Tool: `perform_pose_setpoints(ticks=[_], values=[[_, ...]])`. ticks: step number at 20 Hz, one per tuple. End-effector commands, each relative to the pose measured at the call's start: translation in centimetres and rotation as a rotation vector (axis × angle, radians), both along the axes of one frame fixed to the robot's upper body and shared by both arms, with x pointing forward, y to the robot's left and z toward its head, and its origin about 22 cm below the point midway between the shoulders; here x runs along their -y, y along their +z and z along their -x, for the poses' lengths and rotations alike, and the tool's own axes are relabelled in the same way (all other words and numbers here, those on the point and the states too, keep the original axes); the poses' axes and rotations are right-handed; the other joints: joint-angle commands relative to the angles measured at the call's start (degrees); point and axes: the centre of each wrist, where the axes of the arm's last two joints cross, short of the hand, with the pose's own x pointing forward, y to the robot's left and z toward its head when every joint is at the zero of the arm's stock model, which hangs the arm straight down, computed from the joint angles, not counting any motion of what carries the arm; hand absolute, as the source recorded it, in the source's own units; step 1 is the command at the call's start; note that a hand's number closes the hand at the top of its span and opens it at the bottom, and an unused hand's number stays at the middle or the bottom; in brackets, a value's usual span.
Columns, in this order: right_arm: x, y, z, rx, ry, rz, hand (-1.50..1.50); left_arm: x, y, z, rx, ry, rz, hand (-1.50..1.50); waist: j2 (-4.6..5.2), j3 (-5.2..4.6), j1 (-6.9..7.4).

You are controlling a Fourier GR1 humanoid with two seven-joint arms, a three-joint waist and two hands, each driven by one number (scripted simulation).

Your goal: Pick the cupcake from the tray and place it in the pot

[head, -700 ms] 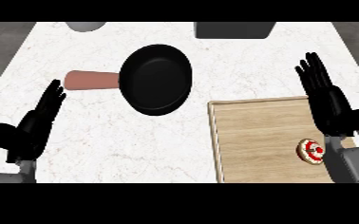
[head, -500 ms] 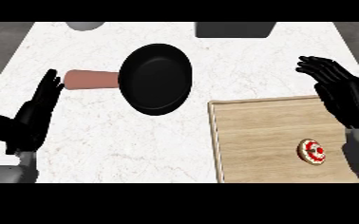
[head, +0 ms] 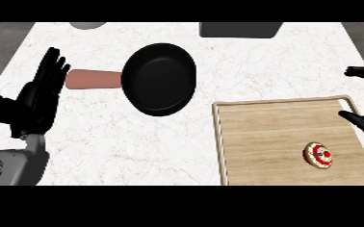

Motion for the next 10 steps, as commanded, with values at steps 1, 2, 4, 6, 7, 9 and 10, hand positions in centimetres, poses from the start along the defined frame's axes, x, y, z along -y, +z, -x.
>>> perform_pose_setpoints(ticks=[1,2,4,6,7,9,10], values=[[3.9,-1.9,1.7,0.085,0.079,-0.04,-1.5,1.6,1.4,-0.2,0.005,0.01,0.006,0.0,0.0,0.05,0.12],[3.8,-0.1,0.5,0.127,0.119,-0.026,-1.5,2.1,0.5,-1.2,0.009,0.02,0.026,0.0,0.0,-0.07,-0.45],[4.3,1.0,1.0,0.099,0.176,0.032,-1.5,0.7,0.2,0.5,-0.018,0.01,0.027,0.0,-0.34,-0.14,-0.45],[4.5,4.1,0.4,0.023,0.212,0.132,-1.5,1.1,1.2,0.3,-0.004,0.017,0.018,0.0,-0.48,-0.19,-0.51],[3.8,5.0,-0.1,0.019,0.232,0.168,-1.5,1.2,1.0,-0.6,-0.002,0.032,0.006,0.0,-0.4,-0.22,-0.9],[3.5,5.5,0.5,-0.068,0.305,0.296,-1.5,1.0,0.1,-0.1,-0.001,0.028,0.01,0.0,-0.41,-0.26,-0.99],[3.7,7.9,0.0,-0.103,0.307,0.354,-1.5,1.6,0.3,0.3,-0.008,0.006,0.011,0.0,-0.5,-0.27,-0.51]])
